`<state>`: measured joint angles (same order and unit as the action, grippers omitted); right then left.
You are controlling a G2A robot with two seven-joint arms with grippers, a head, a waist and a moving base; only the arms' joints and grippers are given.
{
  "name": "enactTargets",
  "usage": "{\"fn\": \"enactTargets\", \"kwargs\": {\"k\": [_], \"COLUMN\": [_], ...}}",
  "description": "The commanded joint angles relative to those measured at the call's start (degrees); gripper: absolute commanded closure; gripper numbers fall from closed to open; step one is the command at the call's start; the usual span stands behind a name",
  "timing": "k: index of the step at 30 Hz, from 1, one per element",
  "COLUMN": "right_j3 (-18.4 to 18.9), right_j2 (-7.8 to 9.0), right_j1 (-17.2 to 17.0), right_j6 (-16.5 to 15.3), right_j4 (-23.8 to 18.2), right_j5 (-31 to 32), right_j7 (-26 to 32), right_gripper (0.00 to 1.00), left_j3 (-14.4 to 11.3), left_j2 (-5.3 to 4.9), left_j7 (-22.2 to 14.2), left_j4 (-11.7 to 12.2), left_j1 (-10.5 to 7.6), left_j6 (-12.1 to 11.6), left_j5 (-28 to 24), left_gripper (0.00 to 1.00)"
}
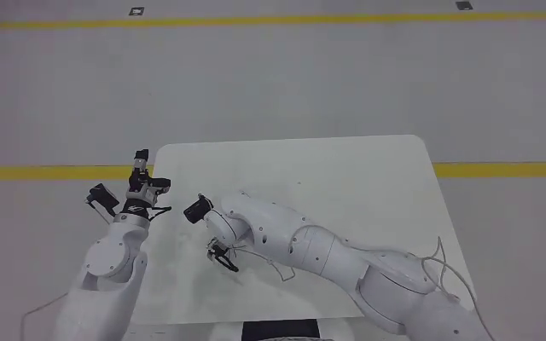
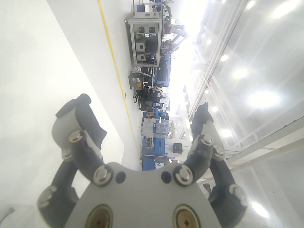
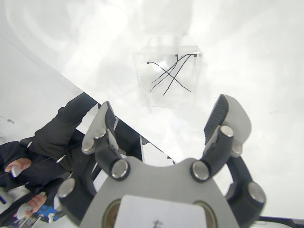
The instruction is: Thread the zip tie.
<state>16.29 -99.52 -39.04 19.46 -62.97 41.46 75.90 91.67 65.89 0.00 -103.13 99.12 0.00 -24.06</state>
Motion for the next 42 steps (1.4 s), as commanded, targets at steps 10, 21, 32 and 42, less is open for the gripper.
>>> {"fn": "enactTargets", "kwargs": {"k": [10,21,32,42], "right_j3": [-0.6,-0.6,0.6,1.3], "right_j2": [-5.88,-5.91,-6.57,-6.0], "right_j1": [0.7,0.4,-1.9,-2.8], "right_j6": [-0.1,0.0,0.0,0.0], "right_j4": [8.4,8.4,8.8,9.8], "right_j5": [-0.4,-0.5,-1.4,1.7], "right_j7": [0.0,-0.3,-1.7,-3.4], "right_gripper": [0.0,0.0,0.0,0.14], "left_j3": [0.0,0.0,0.0,0.0], "left_j2": [0.0,0.0,0.0,0.0], "left_j7": [0.0,0.0,0.0,0.0], "left_j4": [0.0,0.0,0.0,0.0], "left_j1": [0.0,0.0,0.0,0.0], "left_j6": [0.0,0.0,0.0,0.0], "left_j5": [0.0,0.0,0.0,0.0], "left_gripper": [0.0,0.0,0.0,0.0]}}
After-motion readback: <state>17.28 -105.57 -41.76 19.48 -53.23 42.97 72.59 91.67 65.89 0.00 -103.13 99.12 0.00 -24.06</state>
